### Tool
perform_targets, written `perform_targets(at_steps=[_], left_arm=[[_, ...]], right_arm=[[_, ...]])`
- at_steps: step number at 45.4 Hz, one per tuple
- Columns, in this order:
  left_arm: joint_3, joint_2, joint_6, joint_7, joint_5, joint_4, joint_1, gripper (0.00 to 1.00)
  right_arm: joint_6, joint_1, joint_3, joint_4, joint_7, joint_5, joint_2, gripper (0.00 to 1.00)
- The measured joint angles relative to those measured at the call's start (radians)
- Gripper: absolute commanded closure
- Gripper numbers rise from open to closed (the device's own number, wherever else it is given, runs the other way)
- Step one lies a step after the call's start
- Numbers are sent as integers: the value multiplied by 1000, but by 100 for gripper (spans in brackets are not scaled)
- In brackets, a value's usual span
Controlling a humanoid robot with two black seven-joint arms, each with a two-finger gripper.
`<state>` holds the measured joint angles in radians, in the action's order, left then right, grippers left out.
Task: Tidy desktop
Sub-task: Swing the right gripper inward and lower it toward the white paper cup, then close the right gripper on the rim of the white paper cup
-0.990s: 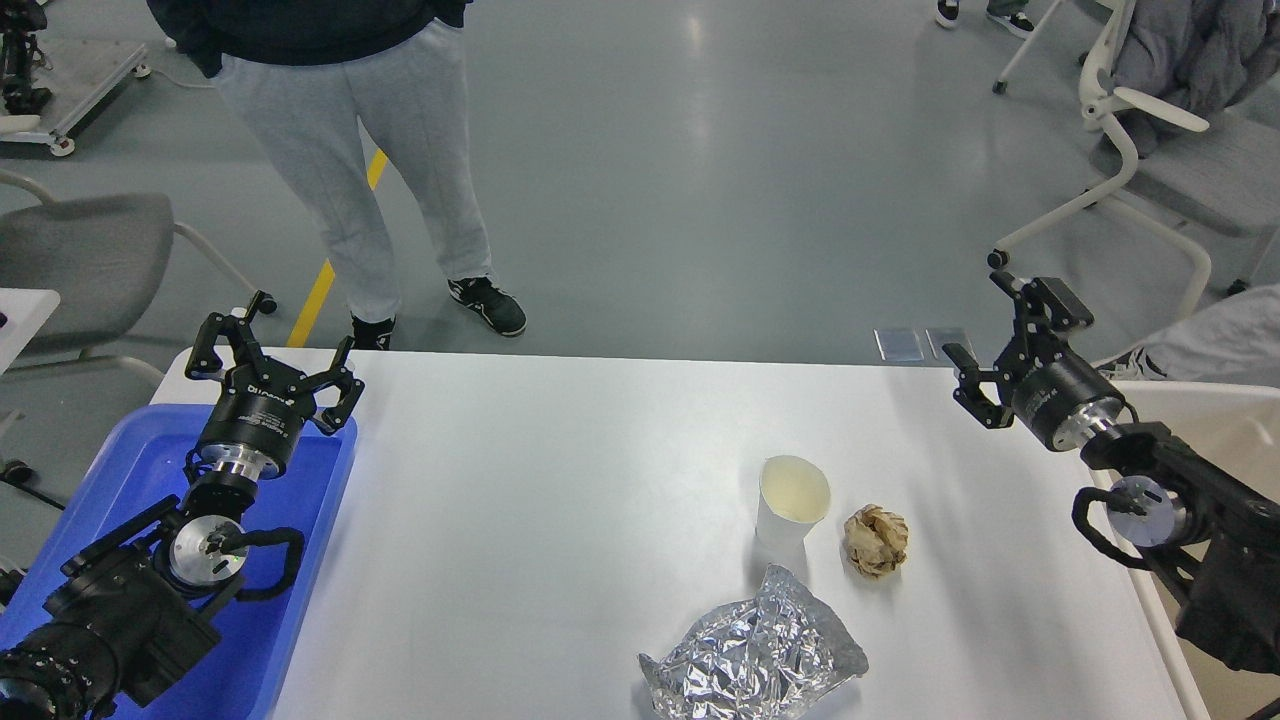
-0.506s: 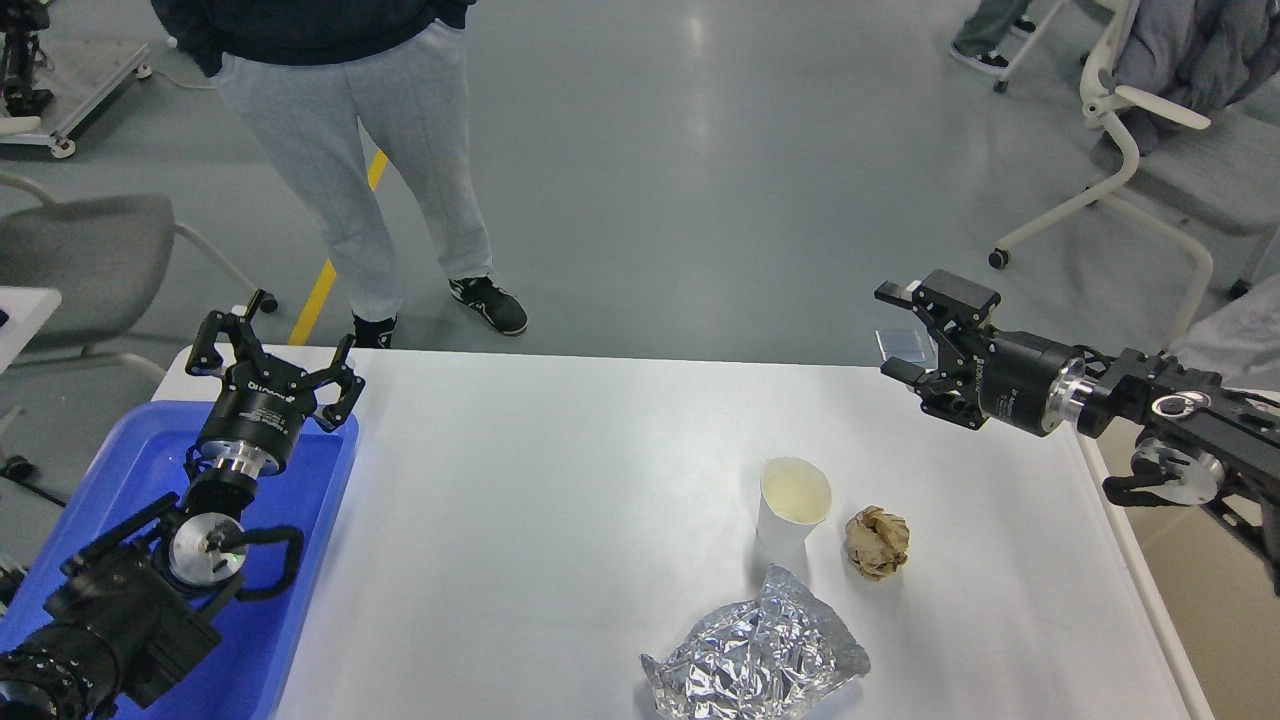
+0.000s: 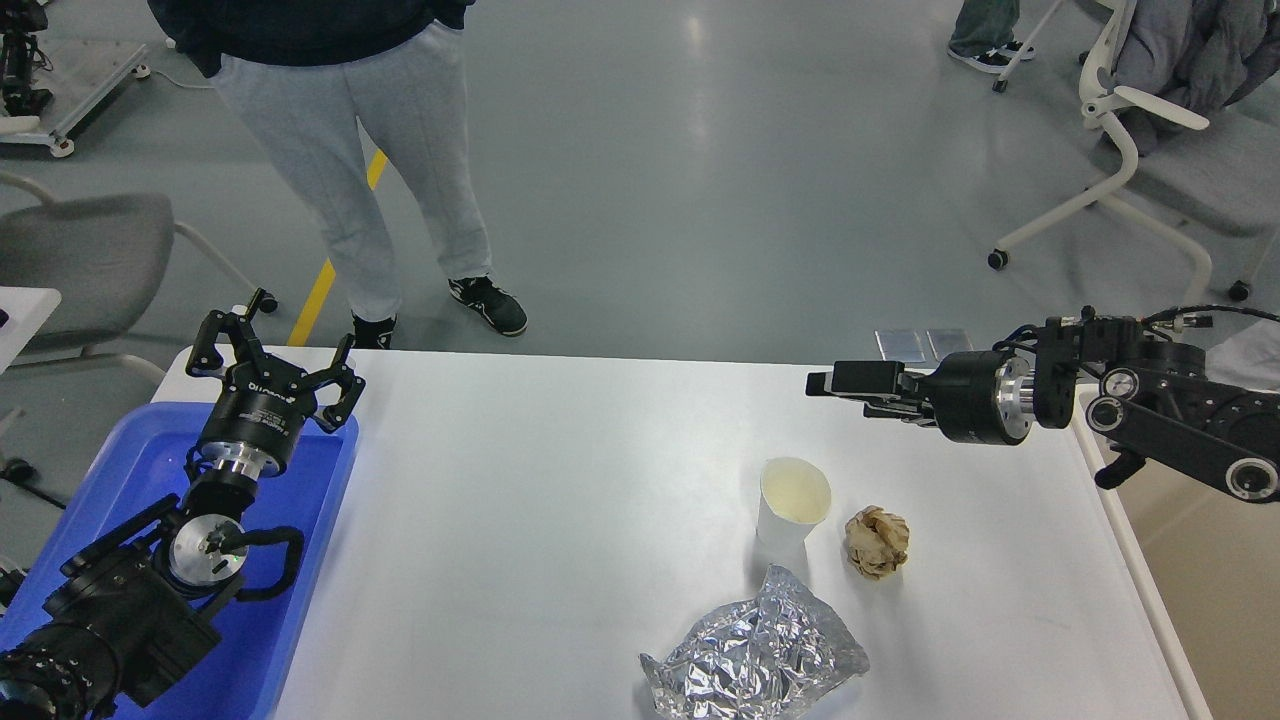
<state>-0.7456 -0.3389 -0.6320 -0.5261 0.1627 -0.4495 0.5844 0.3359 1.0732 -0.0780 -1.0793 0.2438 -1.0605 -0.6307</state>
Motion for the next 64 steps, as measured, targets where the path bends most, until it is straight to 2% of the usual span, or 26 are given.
perform_targets(at_steps=[8,19,39,44,49,52,55,57,59,64], left_arm=[[0,0,0,0,0,0,0,0],[0,0,-1,0,0,0,0,0],[0,0,-1,0,1,0,0,0],[0,0,-1,0,1,0,0,0],[0,0,-2,0,1,0,0,0],[0,0,-2,0,1,0,0,0],[0,0,-2,0,0,0,0,0],[0,0,-2,0,0,0,0,0],[0,0,-2,0,0,0,0,0],[0,0,-2,0,0,0,0,0]], right_arm=[[-16,32,130,2,-5,-98,31,1],[-120,44,278,26,-8,-226,103,1],[-213,34,357,161,-8,-280,216,2],[-227,28,363,182,-8,-283,228,22],[-237,21,368,195,-4,-285,237,51],[-241,20,369,199,-2,-286,240,71],[-244,19,371,202,-1,-286,242,82],[-245,19,371,203,0,-287,243,94],[-246,19,372,204,1,-287,244,99],[-246,19,373,205,4,-287,246,100]])
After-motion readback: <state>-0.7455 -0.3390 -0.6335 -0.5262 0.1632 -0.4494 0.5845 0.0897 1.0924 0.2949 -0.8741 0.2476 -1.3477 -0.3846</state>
